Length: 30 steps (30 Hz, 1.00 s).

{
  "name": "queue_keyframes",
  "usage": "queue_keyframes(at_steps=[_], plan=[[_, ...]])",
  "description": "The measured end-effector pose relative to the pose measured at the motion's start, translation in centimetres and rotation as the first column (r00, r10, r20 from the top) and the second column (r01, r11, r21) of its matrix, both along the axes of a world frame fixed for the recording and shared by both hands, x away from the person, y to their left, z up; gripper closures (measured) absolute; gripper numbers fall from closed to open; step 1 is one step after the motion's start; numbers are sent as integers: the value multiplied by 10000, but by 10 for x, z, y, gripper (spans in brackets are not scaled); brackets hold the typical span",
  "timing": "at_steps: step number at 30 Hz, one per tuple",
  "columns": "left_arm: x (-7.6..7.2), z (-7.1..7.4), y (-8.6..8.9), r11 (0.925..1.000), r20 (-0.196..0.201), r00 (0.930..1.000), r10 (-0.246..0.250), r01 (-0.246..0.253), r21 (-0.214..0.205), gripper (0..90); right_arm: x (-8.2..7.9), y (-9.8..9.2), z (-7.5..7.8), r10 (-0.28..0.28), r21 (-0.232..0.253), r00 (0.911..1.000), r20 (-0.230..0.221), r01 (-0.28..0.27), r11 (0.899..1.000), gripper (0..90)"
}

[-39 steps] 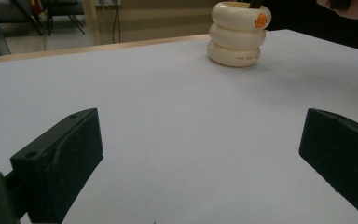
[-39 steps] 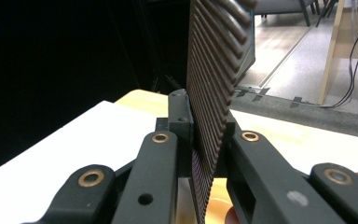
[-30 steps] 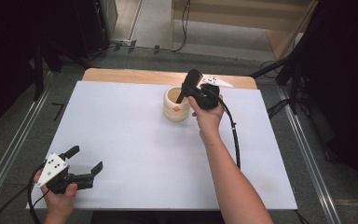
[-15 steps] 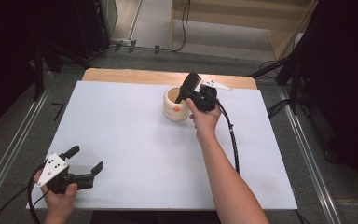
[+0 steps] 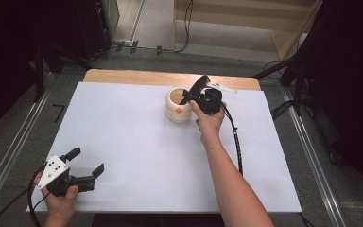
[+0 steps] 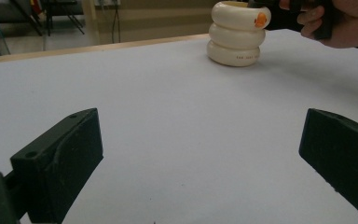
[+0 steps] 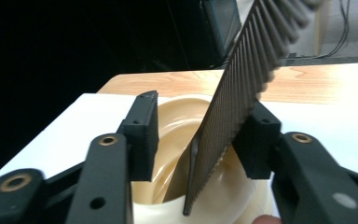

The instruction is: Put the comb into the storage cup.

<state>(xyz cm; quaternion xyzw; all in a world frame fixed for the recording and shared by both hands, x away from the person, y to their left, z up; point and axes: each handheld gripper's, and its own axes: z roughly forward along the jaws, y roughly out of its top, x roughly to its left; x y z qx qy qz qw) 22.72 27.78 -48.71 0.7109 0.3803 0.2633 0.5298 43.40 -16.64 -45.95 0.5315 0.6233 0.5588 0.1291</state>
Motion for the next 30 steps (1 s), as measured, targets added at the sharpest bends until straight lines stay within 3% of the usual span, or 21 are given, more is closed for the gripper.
queue_keyframes(at_steps=[2, 6, 10, 14, 21, 30], plan=[[0, 0, 0, 10000, 0, 10000, 3, -3, 2, 0, -1, -2, 2, -189, -185, 9995, -233, 185, 9997, 301], [0, 0, 0, 10000, 1, 10000, 15, -15, 1, 0, -5, -7, 6, -133, -346, 9999, -89, 130, 9993, 138], [0, 0, 0, 10000, 11, 10000, -1, 1, 12, 0, -12, -8, 8, 471, -933, 9986, 248, -446, 9946, 0], [0, 0, 0, 10000, 12, 10000, 11, -11, -7, 0, -19, -10, 10, 861, -828, 9951, 484, -819, 9932, 0], [0, 0, 0, 10000, 5, 10000, 12, -12, 5, 0, -31, -11, 15, 939, -1419, 9921, 835, -815, 9865, 0], [0, 0, 0, 10000, 26, 10000, -18, 18, -3, 0, -48, -15, 20, 1049, -1656, 9870, 1219, -840, 9826, 0]])
